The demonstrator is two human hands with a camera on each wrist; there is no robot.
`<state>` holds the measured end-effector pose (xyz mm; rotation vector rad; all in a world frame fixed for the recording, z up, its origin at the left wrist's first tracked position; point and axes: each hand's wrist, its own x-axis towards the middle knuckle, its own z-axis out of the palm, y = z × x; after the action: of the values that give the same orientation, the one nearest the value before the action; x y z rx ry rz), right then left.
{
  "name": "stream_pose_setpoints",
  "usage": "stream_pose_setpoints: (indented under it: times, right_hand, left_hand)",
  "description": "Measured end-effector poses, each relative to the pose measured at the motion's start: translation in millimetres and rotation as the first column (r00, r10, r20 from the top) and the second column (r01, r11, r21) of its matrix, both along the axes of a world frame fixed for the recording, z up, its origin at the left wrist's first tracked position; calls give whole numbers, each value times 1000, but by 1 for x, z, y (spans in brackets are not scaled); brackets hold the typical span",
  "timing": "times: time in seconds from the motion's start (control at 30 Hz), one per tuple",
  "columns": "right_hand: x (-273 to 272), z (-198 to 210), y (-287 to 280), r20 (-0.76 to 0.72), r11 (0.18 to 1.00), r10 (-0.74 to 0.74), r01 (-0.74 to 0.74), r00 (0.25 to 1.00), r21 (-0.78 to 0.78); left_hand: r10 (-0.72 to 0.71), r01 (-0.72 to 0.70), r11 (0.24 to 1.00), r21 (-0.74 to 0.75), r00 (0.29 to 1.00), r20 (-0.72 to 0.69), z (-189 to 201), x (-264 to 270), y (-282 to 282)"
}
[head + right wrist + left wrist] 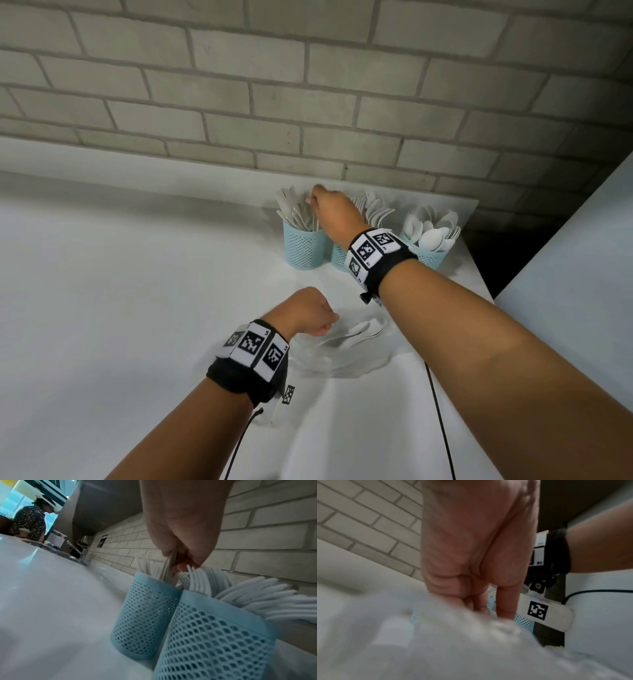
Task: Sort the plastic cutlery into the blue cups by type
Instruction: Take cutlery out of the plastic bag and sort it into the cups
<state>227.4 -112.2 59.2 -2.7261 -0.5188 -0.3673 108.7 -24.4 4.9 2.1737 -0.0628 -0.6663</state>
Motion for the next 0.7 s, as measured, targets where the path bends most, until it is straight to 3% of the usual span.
stream_pose_setpoints:
  times: [0.07,0.23,0.27,0.33,0.37,0.43,0.5,0.6,0.63,0.7]
  right_hand:
    - [-5,0,2,5,989,-15,15,1000,-147]
    - [-10,18,5,38,950,11,2,999,-312]
    - [-12,22,3,21,970,8,-3,1000,-245]
    - [-23,30,-2,-30,997,36,-34,999,72]
    - [-31,35,-5,-71,973,70,-52,995,224]
    - [-50,44,-13,-213,947,124,-51,969,318]
    - [-67,46,-23,-425,987,117,-57,898,152]
    - [-80,29,-38,-707,984,-52,-84,705,-156]
    - [-83,19,-43,-741,967,-125,-85,659,-239]
    - [-89,4,-51,-719,924,-218,-99,660,-370]
  left_hand:
    - [-102,93,986,135,993,56,0,-3,0]
    - [-294,229,900,371,947,130,-4,-9,-7]
    - [-310,237,888,395,941,133,-6,-10,-8]
    - [-328,239,871,430,934,145,-10,-14,-11]
    - [-333,237,867,437,930,155,-11,-15,-13]
    - [-332,226,866,446,927,177,-13,-17,-15]
    - [-325,205,866,457,924,202,-13,-17,-19]
    - [-352,204,844,496,908,225,-14,-20,-25]
    - [-355,200,839,506,906,230,-17,-22,-26]
    - [-342,174,839,516,906,249,-20,-24,-29]
